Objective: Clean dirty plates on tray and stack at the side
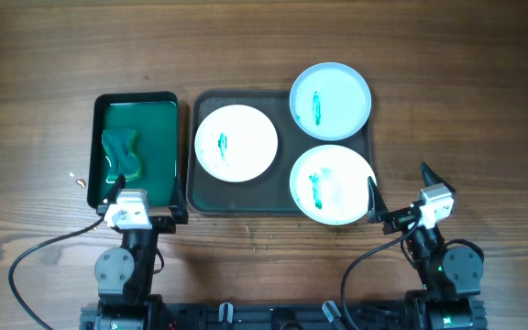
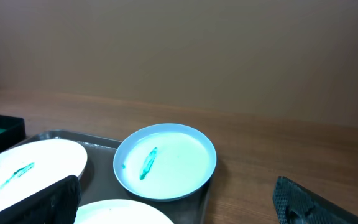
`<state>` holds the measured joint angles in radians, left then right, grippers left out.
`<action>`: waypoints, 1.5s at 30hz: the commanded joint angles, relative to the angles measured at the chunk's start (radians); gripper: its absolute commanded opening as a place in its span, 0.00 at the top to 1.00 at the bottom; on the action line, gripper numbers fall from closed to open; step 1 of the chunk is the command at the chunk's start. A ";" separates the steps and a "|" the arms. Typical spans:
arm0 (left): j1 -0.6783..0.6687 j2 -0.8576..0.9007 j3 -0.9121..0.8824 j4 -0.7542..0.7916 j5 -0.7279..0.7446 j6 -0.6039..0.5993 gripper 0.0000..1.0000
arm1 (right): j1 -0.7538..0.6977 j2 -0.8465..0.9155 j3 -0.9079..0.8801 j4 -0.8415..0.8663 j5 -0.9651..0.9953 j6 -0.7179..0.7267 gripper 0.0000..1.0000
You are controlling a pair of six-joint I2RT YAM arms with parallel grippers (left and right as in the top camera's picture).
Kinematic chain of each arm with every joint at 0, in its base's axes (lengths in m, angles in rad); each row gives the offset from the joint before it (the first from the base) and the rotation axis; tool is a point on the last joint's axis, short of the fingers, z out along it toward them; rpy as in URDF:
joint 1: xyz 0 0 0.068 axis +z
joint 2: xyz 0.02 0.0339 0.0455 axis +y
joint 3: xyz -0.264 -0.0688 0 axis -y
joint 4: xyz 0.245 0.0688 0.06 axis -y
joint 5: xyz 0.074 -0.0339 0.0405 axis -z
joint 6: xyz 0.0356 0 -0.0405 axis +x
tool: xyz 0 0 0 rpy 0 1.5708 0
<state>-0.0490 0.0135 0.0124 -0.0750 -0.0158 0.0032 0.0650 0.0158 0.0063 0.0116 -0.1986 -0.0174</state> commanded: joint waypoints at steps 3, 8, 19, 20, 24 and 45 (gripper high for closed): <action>0.006 -0.007 -0.006 0.002 0.016 0.012 0.00 | 0.007 0.000 -0.001 0.003 0.000 -0.006 0.00; 0.006 -0.007 -0.006 0.002 0.016 0.012 0.00 | 0.007 0.000 -0.001 0.003 0.000 -0.006 0.00; 0.006 -0.007 -0.006 0.005 0.049 0.012 0.00 | 0.007 0.000 -0.001 0.004 0.018 0.026 0.00; 0.006 -0.007 -0.006 0.014 0.053 0.011 0.00 | 0.007 0.000 -0.001 0.006 0.016 0.040 0.00; 0.006 -0.007 -0.006 0.026 0.065 -0.070 0.00 | 0.007 0.000 -0.001 0.010 -0.034 0.071 0.00; 0.006 0.665 0.796 -0.629 0.079 -0.123 0.00 | 0.007 0.667 0.744 -0.413 -0.318 0.147 0.00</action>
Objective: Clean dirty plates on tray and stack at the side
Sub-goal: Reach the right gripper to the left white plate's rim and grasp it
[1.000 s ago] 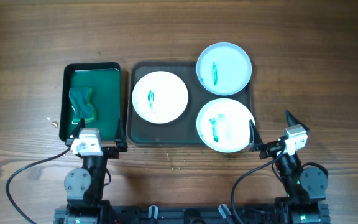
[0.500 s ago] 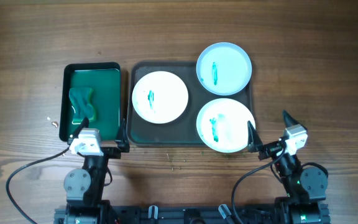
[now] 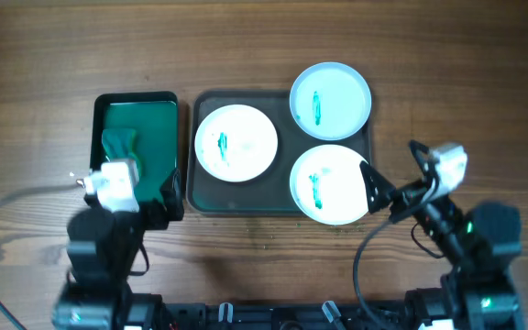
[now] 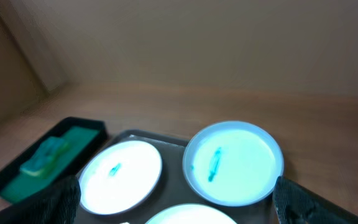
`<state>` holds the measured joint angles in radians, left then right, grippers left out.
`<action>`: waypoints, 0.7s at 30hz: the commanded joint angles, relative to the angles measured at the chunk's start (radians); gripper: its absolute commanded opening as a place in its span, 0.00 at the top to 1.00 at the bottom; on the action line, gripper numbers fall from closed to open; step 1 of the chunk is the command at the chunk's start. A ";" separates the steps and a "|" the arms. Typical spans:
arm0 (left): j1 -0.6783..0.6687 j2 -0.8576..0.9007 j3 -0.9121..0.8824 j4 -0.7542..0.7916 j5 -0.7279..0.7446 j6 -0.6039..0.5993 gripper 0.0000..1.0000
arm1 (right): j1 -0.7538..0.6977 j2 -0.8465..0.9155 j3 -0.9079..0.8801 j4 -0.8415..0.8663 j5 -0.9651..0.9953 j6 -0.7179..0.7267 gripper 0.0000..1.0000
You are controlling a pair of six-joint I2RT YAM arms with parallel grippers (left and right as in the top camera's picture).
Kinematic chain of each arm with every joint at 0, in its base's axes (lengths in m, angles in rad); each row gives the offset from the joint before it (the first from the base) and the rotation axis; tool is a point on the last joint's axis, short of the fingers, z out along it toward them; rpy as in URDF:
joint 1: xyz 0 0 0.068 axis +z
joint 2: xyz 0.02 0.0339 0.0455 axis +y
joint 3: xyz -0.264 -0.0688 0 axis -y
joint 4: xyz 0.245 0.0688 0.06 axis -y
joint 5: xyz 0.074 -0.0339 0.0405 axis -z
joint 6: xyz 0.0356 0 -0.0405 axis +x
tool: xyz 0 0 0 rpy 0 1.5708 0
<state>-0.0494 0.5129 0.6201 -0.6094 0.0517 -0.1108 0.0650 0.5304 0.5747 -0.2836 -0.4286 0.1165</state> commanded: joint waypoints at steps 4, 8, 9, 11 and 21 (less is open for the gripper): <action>0.007 0.417 0.465 -0.330 0.012 -0.010 0.00 | 0.007 0.388 0.425 -0.380 -0.090 -0.029 0.00; 0.007 0.605 0.650 -0.486 0.061 -0.010 0.00 | 0.007 0.572 0.595 -0.562 -0.089 -0.085 0.00; 0.007 0.637 0.673 -0.501 0.080 -0.010 0.00 | 0.007 0.609 0.611 -0.563 -0.089 -0.089 0.00; 0.007 0.687 0.683 -0.498 0.098 -0.010 0.00 | 0.007 0.670 0.613 -0.523 -0.090 -0.086 0.00; 0.007 0.850 0.682 -0.426 0.115 -0.010 0.00 | 0.128 0.988 0.617 -0.356 -0.137 0.126 0.21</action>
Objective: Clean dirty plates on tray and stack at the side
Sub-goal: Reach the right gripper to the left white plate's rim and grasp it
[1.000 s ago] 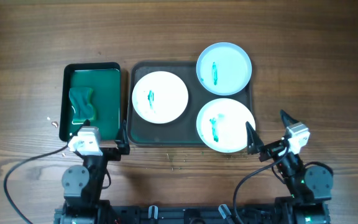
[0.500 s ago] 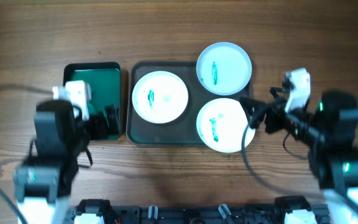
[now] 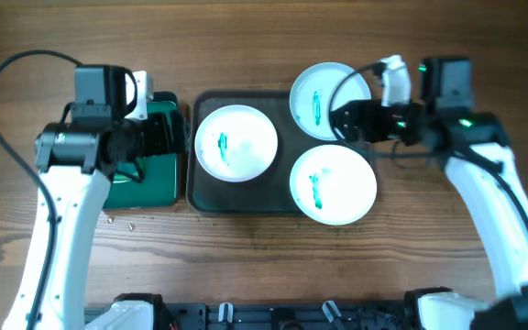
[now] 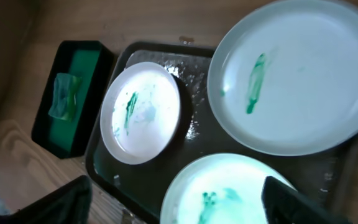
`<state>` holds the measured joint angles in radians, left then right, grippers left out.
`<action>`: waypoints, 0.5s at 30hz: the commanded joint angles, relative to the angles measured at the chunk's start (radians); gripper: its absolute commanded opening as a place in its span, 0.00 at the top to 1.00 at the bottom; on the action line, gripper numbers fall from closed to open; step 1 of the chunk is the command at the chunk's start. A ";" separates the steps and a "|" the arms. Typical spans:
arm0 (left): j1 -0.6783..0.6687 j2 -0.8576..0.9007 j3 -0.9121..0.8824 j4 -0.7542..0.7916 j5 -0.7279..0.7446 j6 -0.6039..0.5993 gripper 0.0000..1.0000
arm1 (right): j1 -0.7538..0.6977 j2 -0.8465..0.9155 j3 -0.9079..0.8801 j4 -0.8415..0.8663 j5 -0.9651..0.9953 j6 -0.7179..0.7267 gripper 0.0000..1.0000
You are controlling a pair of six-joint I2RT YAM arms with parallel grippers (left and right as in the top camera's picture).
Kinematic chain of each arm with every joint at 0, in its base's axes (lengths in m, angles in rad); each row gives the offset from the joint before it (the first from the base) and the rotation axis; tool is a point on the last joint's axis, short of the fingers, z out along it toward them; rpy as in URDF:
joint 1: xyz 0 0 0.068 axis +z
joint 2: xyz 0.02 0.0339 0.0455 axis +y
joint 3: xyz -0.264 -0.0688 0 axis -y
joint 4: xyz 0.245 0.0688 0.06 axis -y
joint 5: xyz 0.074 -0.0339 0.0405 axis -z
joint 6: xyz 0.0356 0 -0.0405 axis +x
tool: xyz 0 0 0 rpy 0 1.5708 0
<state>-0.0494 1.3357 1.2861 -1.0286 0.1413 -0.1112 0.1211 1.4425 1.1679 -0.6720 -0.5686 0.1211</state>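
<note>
A dark tray (image 3: 282, 200) holds three plates, each with a green smear: a white one (image 3: 236, 142) at left, a pale blue one (image 3: 330, 99) on the far right corner, and a third (image 3: 333, 183) at near right. My right gripper (image 3: 351, 119) hangs open above the tray's right part, between the pale blue plate (image 4: 291, 74) and the near plate (image 4: 229, 193). In the right wrist view its fingertips (image 4: 67, 199) stand wide apart with nothing between them. My left gripper (image 3: 159, 137) is over the green bin (image 3: 136, 183); its jaws are lost against the dark bin.
The bin (image 4: 95, 106), left of the tray, holds a green sponge (image 4: 64, 96), which the left arm covers in the overhead view. Small crumbs (image 3: 117, 220) lie on the wood in front of the bin. Cables trail from both arms.
Both arms have gone from near the table's front edge out over the work area: the left over the bin, the right over the tray's far right. The right wrist camera now looks down.
At first both arms sat folded at the front edge, the right gripper open beside the near plate. Then both were raised slightly, still at the front. Now the left is over the sponge bin and the right above the tray. The plates have not moved.
</note>
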 commanded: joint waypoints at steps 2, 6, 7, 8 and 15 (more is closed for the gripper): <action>0.007 0.037 0.016 -0.027 0.003 -0.013 0.00 | 0.130 0.129 0.042 0.040 0.094 0.195 0.27; 0.007 0.049 0.016 -0.058 -0.150 -0.119 0.00 | 0.233 0.256 0.123 0.031 0.229 0.269 0.34; 0.007 0.050 0.016 -0.058 -0.184 -0.141 0.00 | 0.256 0.294 0.153 0.028 0.254 0.281 0.37; 0.007 0.050 0.016 -0.056 -0.189 -0.140 0.00 | 0.270 0.323 0.174 0.028 0.268 0.284 0.39; 0.007 0.050 0.016 -0.049 -0.191 -0.140 0.00 | 0.324 0.484 0.210 0.054 0.281 0.291 0.49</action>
<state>-0.0494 1.3773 1.2869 -1.0805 -0.0193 -0.2276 0.4278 1.8565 1.3582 -0.6273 -0.3267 0.3965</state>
